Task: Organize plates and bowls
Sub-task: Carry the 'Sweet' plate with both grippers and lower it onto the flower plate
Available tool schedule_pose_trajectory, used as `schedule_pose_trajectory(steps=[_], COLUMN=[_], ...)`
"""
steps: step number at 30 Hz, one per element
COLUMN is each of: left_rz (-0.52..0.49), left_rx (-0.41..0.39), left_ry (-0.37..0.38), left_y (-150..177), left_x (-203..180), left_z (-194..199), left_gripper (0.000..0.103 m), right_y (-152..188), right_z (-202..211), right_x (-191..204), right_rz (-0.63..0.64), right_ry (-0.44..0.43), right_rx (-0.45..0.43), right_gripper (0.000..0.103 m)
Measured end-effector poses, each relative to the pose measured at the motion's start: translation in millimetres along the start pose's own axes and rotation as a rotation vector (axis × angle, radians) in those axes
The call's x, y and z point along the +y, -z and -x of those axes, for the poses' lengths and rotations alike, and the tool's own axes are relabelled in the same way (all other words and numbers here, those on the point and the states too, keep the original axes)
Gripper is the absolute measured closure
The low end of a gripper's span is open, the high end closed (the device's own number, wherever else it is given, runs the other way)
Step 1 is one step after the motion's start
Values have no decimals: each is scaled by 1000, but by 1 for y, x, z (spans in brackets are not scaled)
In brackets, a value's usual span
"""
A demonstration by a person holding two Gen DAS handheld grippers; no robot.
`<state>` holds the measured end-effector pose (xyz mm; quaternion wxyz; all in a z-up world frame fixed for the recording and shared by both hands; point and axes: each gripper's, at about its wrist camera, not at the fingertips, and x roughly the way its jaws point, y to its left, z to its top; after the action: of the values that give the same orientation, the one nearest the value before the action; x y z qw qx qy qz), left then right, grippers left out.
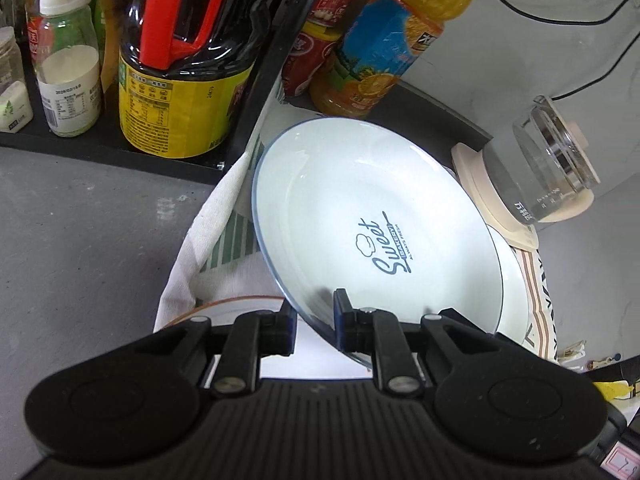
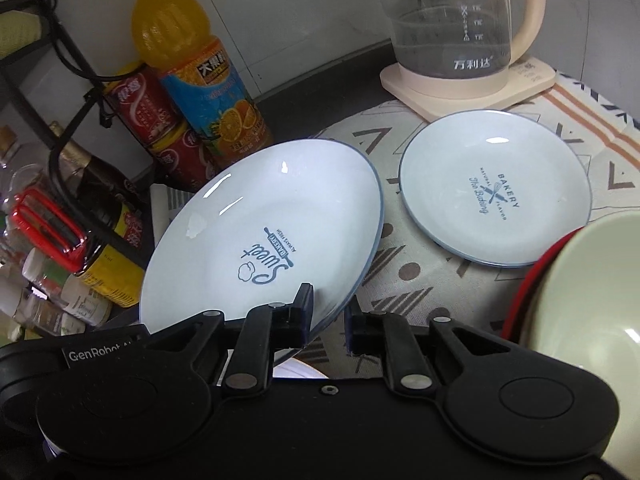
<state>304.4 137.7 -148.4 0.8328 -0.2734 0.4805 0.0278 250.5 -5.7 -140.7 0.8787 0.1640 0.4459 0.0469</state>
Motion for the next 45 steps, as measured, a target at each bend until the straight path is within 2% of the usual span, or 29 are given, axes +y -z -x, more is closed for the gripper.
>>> schedule_pose_trajectory(steps=[9,23,35,45], left_rz=[-8,29,103,148], left_rx=[-16,-38,-41,-35], left_ry=[-14,-75,-122,-147], left_y=[14,66,113,134], left_x=[6,16,26,34], left_z=[19,50,69,79], left_gripper=[87,86,86,86], right_y=[16,49,78,94], right_z=[17,44,60,66], right_x=[4,-1,-14,-17], right_rz=[26,103,189,225], right_ry=[-10,-56,-91,-108], right_rx=[-7,24,70,105], right_gripper=[88,88,88,88])
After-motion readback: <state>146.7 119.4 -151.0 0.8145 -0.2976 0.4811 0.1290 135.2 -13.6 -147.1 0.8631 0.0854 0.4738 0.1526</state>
